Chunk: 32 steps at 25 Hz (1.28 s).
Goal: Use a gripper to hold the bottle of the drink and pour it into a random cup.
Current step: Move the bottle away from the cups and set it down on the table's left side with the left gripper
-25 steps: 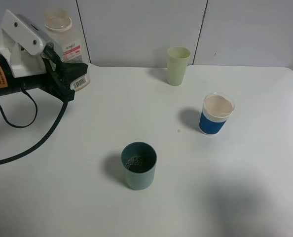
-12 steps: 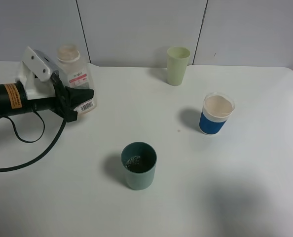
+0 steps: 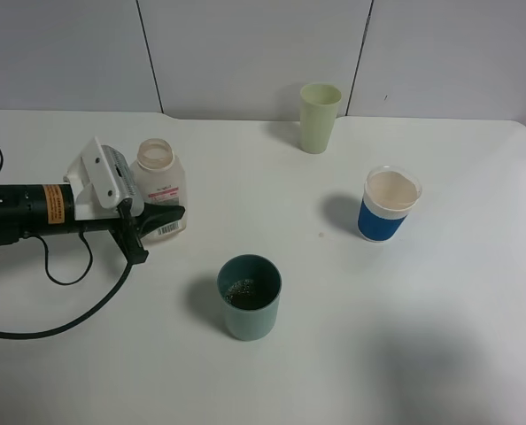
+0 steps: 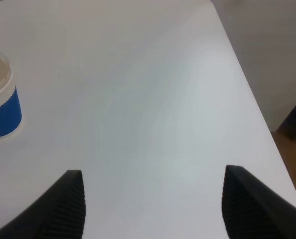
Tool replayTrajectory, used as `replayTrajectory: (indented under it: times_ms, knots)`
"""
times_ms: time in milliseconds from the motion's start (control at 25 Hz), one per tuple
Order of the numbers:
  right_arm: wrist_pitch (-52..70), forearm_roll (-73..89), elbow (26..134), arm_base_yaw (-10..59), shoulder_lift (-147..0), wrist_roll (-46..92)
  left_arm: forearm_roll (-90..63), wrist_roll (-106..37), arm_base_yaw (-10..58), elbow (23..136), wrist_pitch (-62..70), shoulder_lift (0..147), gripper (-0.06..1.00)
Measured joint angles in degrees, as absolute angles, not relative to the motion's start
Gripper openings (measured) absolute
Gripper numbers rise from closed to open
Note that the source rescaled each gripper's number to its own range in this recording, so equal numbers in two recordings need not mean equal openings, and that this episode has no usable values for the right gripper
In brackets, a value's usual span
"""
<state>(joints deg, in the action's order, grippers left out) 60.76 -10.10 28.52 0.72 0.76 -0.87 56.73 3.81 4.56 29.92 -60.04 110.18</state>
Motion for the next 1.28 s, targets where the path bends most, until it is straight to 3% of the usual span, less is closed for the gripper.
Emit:
replayTrajectory:
  times_ms: [1280]
  knots:
    - [60.76,-10.1,28.52,0.72,0.76,-0.87,62.01,3.93,4.56,35.39,-67.34,120.19,0.04]
